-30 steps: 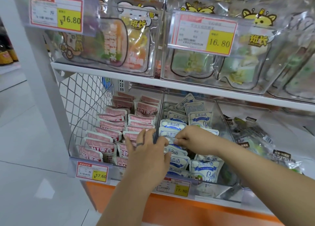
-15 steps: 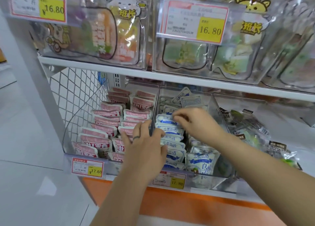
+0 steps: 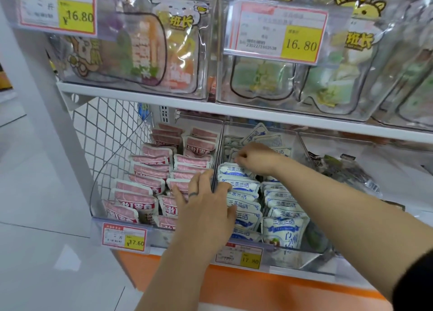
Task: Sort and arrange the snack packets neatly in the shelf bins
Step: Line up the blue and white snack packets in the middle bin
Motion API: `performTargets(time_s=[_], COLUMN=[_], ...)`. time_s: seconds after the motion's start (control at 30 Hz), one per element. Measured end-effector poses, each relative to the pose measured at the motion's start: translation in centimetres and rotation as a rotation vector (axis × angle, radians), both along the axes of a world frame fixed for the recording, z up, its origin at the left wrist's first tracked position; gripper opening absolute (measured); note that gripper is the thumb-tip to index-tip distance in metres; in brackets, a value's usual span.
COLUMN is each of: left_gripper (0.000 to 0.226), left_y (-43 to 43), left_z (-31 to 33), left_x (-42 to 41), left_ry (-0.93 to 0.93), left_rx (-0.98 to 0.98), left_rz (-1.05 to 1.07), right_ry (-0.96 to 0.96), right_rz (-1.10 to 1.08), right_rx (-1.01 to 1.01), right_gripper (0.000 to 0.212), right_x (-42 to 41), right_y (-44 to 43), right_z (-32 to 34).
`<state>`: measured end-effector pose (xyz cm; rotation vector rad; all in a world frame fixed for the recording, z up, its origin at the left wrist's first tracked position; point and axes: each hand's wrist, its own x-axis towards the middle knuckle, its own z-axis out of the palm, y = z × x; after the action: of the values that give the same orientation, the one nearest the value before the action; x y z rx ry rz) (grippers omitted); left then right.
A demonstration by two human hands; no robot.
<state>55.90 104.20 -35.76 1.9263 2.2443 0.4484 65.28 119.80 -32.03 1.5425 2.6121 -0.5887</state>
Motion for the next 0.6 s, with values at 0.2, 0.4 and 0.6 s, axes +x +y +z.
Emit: performTargets(time_s=[0.2, 0.4, 0.6], left_gripper=[0.041, 0.042, 0.042], left_y=[-0.1, -0.3, -0.1], left_z=[0.1, 0.3, 0.2], left_x=[0.0, -0.1, -0.2], left_ry=[-0.011, -0.019, -0.027], left_rx=[0.002, -0.004, -0.008], left_rz=[-0.01, -0.012, -0.014], right_ry=[0.014, -0.158, -0.043], right_rz=[-0.06, -0.013, 0.064], right_rx=[-0.156, 0.24, 0.447], right_gripper=[0.023, 0.014, 0.014], right_x=[-0.7, -1.5, -0.8], right_y=[0.7, 0.3, -0.8], right_z=[0.6, -2.0, -3.6])
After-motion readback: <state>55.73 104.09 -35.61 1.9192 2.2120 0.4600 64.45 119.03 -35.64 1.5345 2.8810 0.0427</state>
